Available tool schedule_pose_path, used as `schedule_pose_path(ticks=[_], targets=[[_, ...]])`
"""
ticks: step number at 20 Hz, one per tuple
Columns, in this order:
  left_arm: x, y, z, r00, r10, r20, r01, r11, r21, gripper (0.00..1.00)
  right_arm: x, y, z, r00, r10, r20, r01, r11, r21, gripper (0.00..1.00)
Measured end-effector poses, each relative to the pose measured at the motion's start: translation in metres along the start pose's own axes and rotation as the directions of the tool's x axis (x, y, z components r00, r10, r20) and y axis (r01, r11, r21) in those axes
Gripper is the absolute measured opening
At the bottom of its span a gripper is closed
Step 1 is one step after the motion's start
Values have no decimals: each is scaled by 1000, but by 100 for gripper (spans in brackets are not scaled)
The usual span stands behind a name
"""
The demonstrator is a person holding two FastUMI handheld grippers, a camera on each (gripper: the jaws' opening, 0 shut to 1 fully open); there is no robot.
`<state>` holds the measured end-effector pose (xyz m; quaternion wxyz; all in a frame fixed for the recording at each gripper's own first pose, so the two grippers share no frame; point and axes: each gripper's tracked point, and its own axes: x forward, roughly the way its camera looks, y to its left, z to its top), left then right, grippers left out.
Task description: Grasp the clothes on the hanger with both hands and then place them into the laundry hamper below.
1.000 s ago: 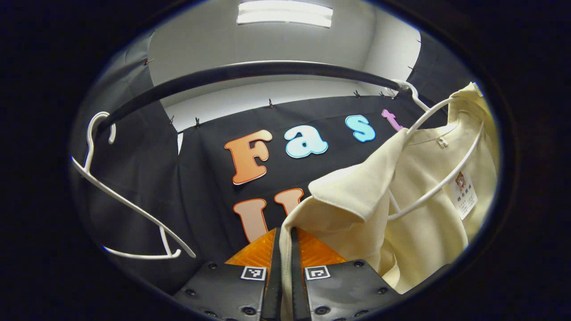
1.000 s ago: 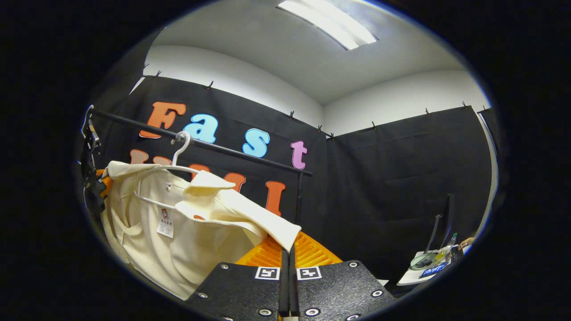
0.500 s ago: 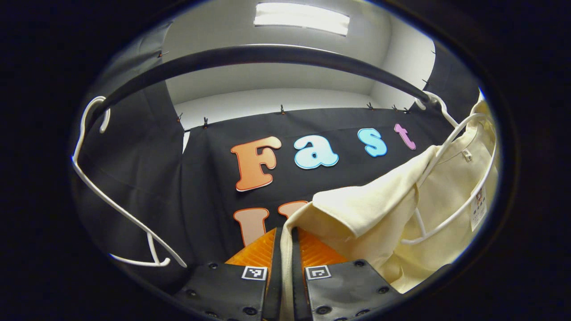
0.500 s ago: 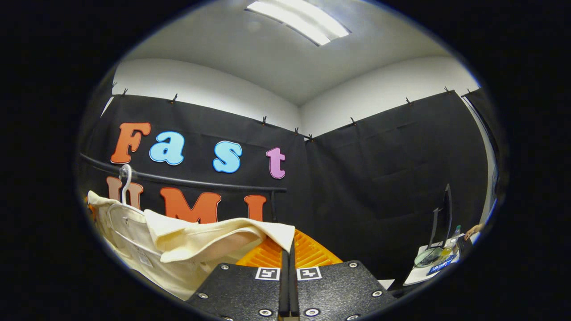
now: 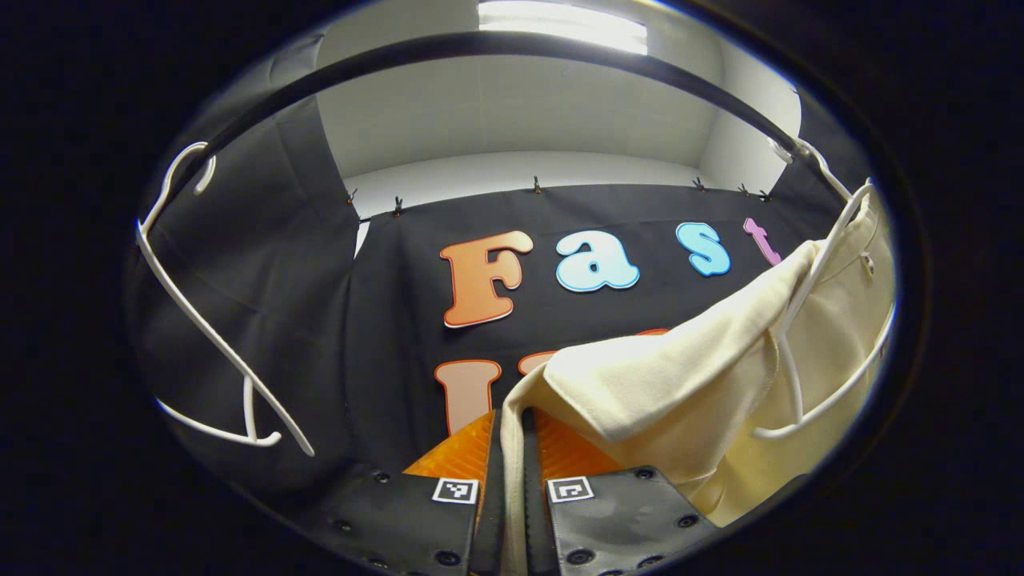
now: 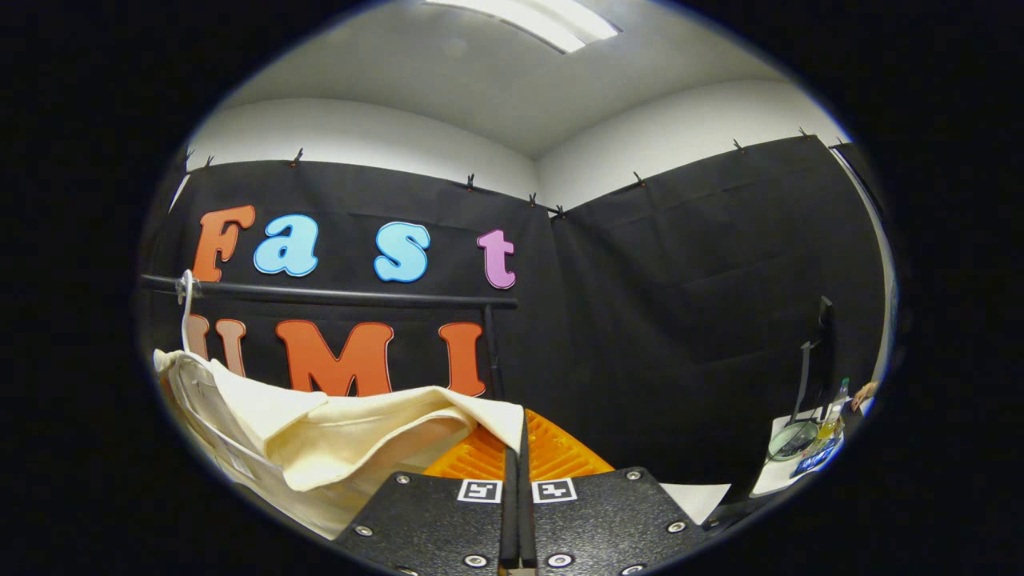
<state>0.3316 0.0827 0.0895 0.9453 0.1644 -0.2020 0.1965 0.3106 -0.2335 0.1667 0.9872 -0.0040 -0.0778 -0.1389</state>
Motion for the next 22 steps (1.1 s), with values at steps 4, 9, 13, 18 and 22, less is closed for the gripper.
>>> schedule_pose_path(ticks=[4, 9, 13, 18, 22], targets=[[-5, -4, -30, 999, -12, -52, 13, 1000, 25, 18, -2, 10, -40, 997, 32, -65, -34, 999, -28, 0], [-15, -12, -64, 992, -31, -126, 37, 998, 48, 18, -13, 17, -73, 991, 57, -121, -64, 997, -52, 0], [-30, -16, -67, 990, -54, -132, 59, 998, 32, 18, -26, 17, -96, 985, 82, -153, -93, 993, -68, 0], [-35, -30, -82, 978, -90, -190, 105, 992, 71, 17, -9, 21, -115, 971, 90, -223, -99, 995, -29, 0], [-44, -35, -92, 965, -120, -231, 140, 988, 72, 17, 19, 19, -96, 967, 96, -236, -76, 993, 94, 0]])
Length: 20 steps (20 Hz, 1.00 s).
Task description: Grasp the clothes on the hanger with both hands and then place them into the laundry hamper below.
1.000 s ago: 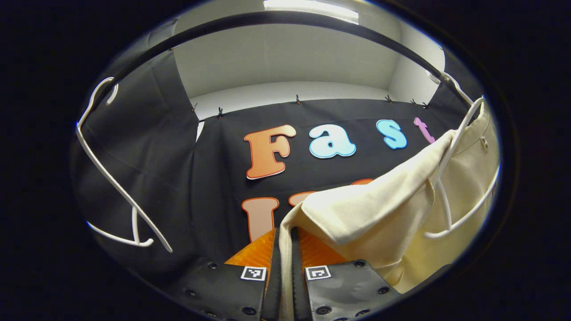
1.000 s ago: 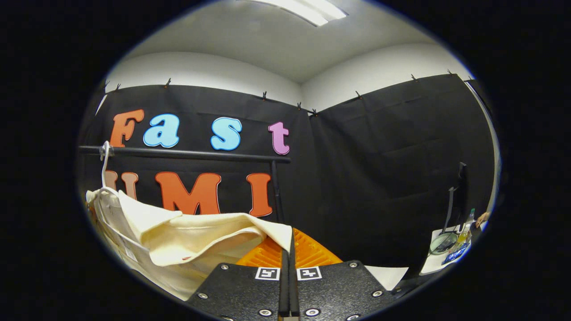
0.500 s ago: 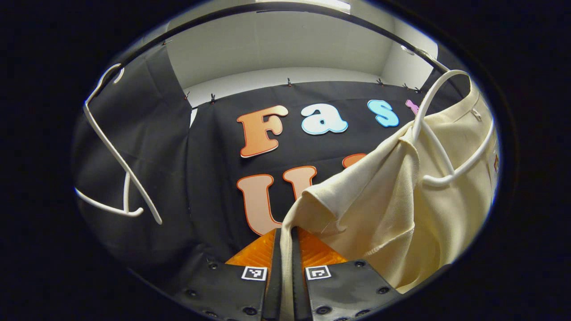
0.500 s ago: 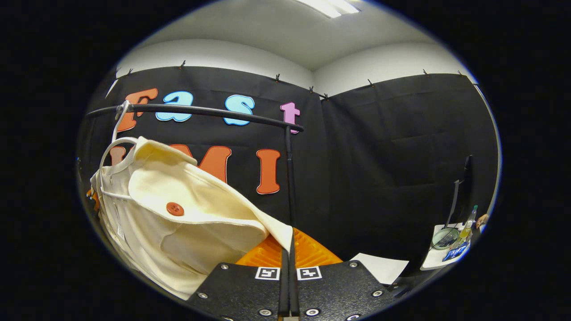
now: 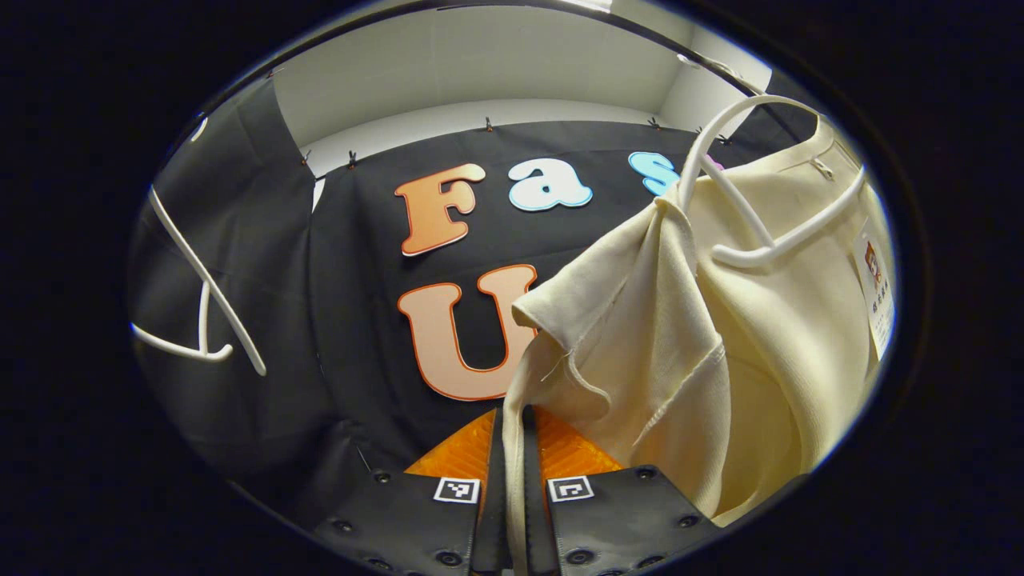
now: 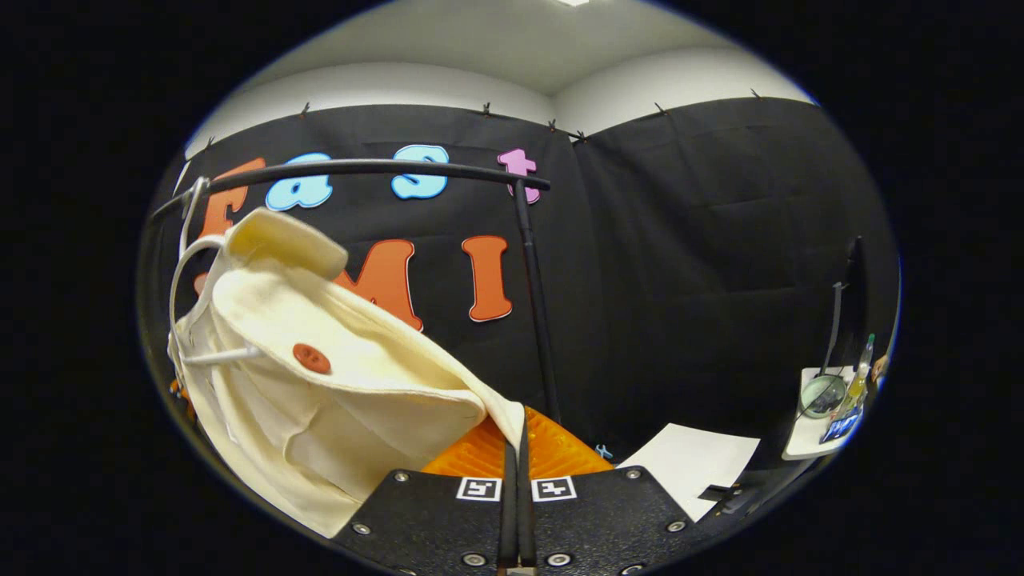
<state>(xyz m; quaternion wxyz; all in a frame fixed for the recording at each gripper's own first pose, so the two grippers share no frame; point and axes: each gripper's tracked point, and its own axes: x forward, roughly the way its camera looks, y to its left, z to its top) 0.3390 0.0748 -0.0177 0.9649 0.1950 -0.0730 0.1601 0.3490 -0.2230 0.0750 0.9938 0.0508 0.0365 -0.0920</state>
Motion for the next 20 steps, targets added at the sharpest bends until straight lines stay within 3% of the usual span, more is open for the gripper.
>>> schedule_pose_path(ticks=[4, 7, 11, 14, 20], targets=[[0, 4, 1, 1000, 8, -8, -8, 1000, 1, 16, 23, -13, 66, 997, -36, 69, 34, 999, 35, 0], [2, 5, -12, 999, 4, -42, -4, 1000, -21, 17, 23, -15, 75, 996, -25, 86, 25, 1000, 9, 0], [-18, 19, -9, 1000, 20, -21, -22, 998, -60, 17, -14, -5, 43, 991, 16, 129, -7, 997, -71, 0], [-37, 36, -4, 1000, 27, -4, -27, 997, -69, 16, -51, 0, 11, 991, 51, 122, -44, 998, -55, 0], [-74, 68, -35, 998, 34, -53, -38, 997, -74, 17, -120, 21, -53, 992, 102, 79, -94, 990, -102, 0]])
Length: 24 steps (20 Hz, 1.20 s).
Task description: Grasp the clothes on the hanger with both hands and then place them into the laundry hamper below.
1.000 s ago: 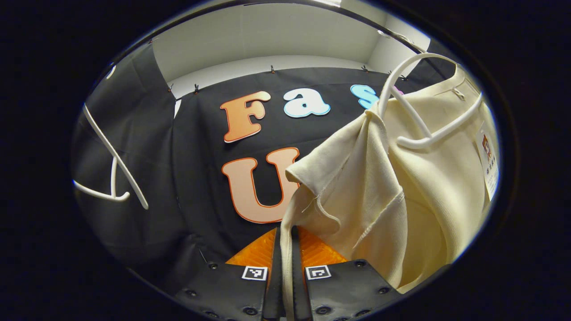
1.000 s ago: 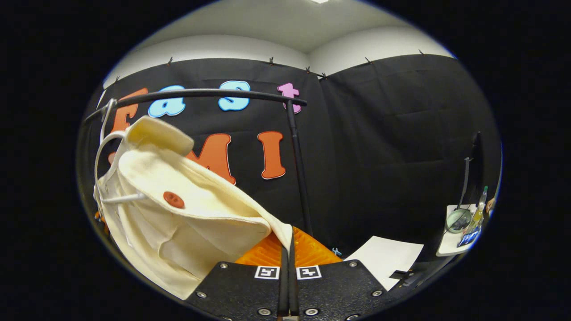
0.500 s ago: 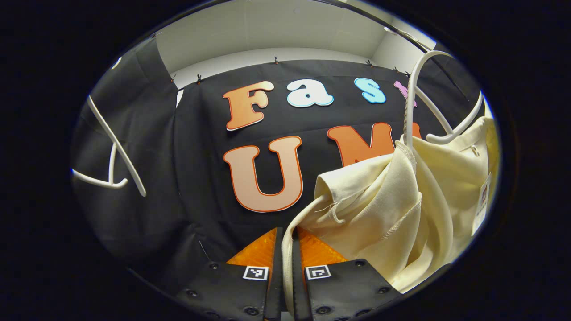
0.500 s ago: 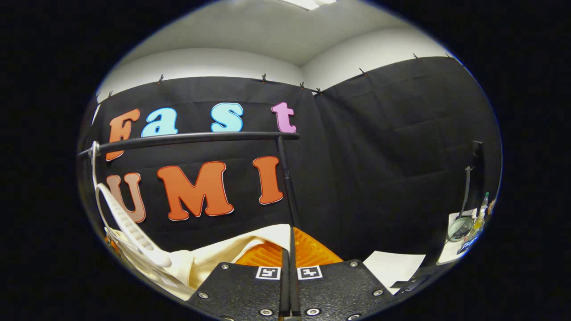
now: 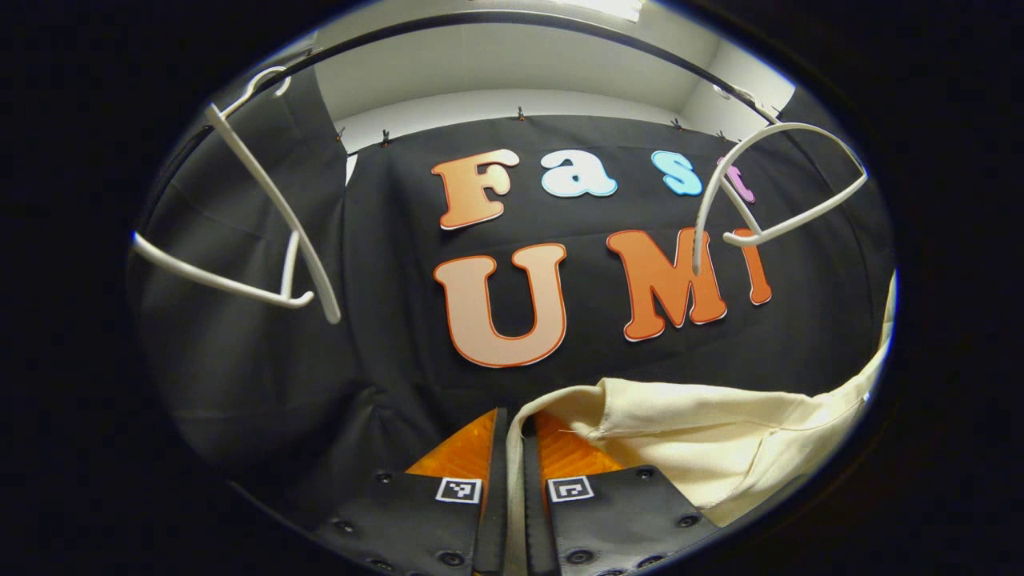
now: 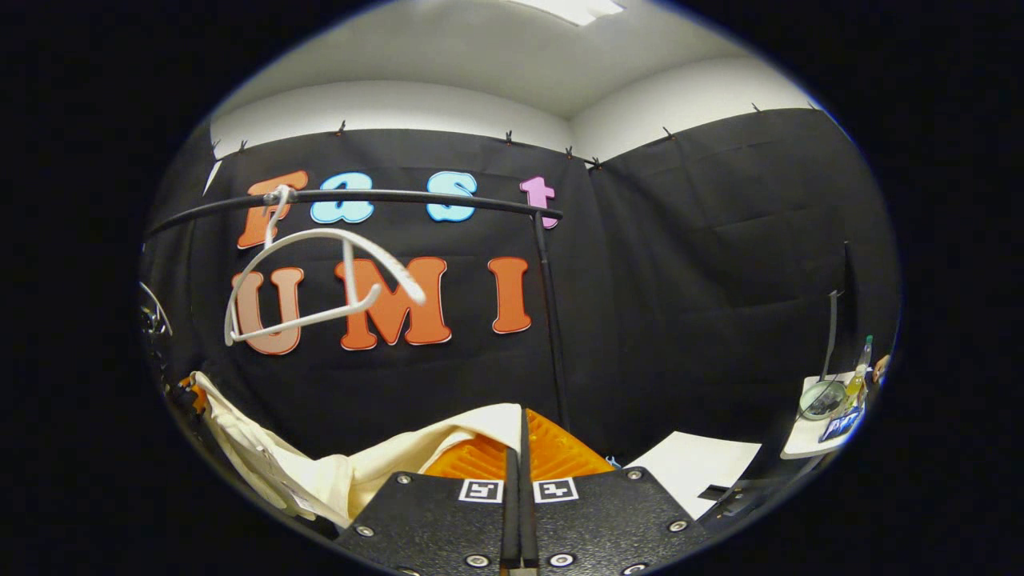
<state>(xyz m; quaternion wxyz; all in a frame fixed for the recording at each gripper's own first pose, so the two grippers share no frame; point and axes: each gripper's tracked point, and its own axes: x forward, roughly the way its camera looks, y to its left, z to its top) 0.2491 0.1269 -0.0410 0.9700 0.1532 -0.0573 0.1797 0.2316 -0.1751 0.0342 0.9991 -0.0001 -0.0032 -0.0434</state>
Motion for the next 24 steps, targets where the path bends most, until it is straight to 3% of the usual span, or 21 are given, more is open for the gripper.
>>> schedule_pose_path(ticks=[6, 14, 17, 20, 22, 23, 24], targets=[[-61, 13, -3, 998, -41, -38, 39, 998, -42, 17, -60, 76, -40, 988, 136, -68, -139, 989, -46, 0], [-164, -1, 3, 971, -210, -112, 192, 969, -152, 17, -138, 154, -71, 957, 269, -109, -269, 963, 16, 0], [-201, -6, 9, 955, -274, -117, 247, 947, -206, 17, -155, 169, -71, 944, 310, -113, -313, 950, -11, 0], [-224, -21, 9, 928, -348, -131, 297, 905, -304, 18, -165, 194, -87, 922, 363, -138, -368, 930, -16, 0], [-235, -30, 2, 915, -374, -149, 318, 899, -301, 16, -169, 209, -103, 904, 394, -168, -403, 915, -19, 0], [-237, -39, 1, 904, -398, -159, 340, 891, -300, 23, -171, 215, -112, 894, 407, -187, -417, 909, -20, 0], [-245, -50, -1, 887, -429, -168, 367, 878, -307, 16, -176, 219, -120, 885, 417, -208, -430, 903, -15, 0]])
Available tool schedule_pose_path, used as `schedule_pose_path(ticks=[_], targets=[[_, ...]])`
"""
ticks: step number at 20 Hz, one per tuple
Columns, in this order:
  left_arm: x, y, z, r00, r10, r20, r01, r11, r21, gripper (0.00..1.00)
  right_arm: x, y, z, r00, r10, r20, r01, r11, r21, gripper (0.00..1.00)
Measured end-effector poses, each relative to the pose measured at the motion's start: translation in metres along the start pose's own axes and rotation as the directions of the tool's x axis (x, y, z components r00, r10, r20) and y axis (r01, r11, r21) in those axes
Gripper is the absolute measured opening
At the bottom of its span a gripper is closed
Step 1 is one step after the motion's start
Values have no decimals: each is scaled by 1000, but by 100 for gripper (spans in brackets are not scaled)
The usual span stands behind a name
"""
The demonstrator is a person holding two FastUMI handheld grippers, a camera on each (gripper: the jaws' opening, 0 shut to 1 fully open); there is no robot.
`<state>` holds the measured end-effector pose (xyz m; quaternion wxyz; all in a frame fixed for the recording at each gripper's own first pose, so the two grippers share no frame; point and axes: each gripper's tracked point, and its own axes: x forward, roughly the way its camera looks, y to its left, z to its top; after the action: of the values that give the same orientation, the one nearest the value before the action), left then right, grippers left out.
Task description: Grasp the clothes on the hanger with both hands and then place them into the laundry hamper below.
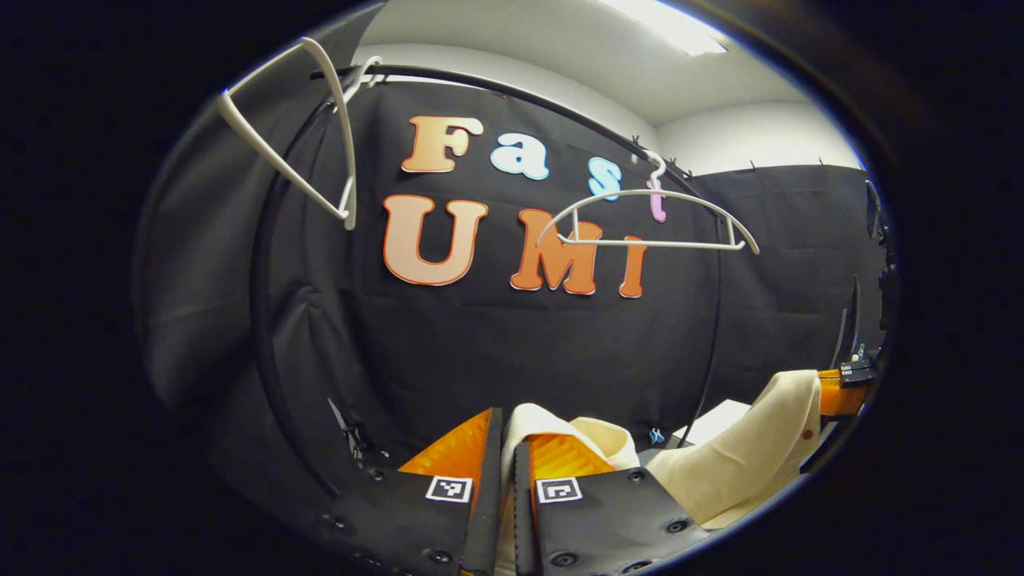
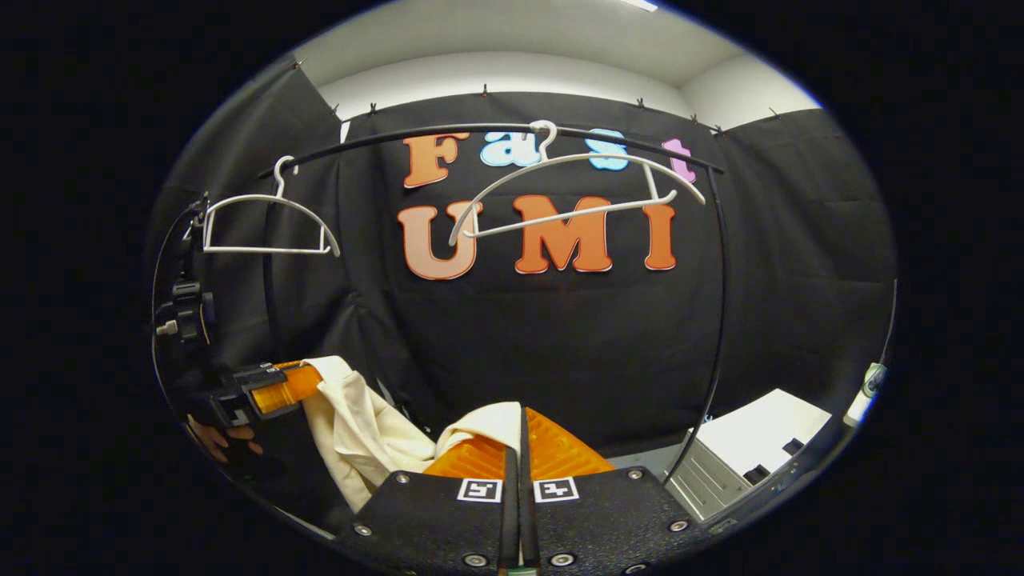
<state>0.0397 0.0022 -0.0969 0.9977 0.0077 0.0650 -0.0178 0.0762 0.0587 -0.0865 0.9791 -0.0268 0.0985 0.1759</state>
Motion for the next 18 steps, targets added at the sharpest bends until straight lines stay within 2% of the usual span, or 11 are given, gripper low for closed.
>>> schedule_pose_path(ticks=[3, 4, 10, 17, 18], targets=[[-1, -32, -23, 993, -93, -67, 90, 995, -37, 16, 7, 11, -29, 998, 25, -63, -23, 999, 43, 0], [1, -36, -29, 991, -100, -84, 97, 994, -42, 16, 12, 13, -38, 996, 21, -83, -17, 998, 55, 1], [21, -58, -69, 967, -126, -220, 104, 988, -110, 14, 33, 2, -82, 981, -33, -193, 55, 992, 111, 2], [36, -61, -105, 946, -101, -309, 81, 994, -78, 14, 38, -6, -117, 955, -60, -289, 93, 991, 101, 4], [36, -61, -110, 943, -106, -317, 86, 993, -76, 22, 37, -5, -121, 953, -60, -299, 94, 990, 103, 4]])
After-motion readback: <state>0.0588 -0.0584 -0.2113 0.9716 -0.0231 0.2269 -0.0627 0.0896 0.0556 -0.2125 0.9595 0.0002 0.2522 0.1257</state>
